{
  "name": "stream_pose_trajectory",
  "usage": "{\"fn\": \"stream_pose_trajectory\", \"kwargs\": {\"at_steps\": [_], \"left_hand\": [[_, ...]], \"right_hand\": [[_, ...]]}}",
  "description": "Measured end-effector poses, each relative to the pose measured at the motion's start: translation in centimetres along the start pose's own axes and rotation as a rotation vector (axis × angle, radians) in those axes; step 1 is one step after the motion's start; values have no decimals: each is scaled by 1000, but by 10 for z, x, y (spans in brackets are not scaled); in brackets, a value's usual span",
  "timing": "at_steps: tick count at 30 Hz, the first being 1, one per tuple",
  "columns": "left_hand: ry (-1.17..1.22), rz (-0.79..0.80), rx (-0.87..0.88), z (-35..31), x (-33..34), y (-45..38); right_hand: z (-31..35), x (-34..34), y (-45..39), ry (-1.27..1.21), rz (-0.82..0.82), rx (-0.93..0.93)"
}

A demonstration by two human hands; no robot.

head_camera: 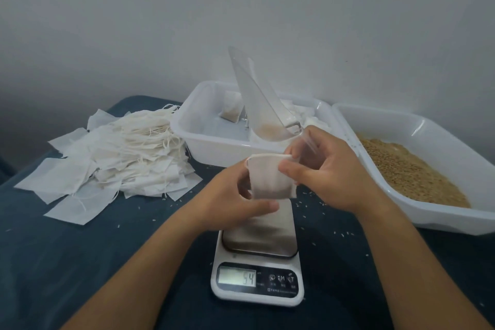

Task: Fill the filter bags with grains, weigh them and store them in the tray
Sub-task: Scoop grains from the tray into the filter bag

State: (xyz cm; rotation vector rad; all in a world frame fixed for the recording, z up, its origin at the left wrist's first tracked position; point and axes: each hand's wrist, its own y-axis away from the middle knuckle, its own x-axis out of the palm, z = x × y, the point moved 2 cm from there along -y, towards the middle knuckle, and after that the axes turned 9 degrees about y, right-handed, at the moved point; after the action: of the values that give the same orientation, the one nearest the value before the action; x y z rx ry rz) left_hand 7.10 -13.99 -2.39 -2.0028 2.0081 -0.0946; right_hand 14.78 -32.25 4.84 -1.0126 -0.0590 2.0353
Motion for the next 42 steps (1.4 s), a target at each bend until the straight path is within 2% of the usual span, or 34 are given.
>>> {"fn": "stream_pose_trajectory", "kwargs": {"at_steps": [4, 10, 22, 32, 42], "left_hand": [[-38, -49, 55, 2, -2, 1], [-173, -179, 40, 8, -7, -2], [-293, -202, 32, 17, -8, -2], [-332, -358, -16, 20, -16, -3], [-333, -371, -32, 22, -18, -3]], "right_hand": [[5, 2, 0, 4, -6, -5], [8, 0, 5, 2, -184, 10], [5, 7, 12, 82, -22, 37], [21, -66, 22, 448, -55, 96], [36, -114, 26, 689, -1, 225]]}}
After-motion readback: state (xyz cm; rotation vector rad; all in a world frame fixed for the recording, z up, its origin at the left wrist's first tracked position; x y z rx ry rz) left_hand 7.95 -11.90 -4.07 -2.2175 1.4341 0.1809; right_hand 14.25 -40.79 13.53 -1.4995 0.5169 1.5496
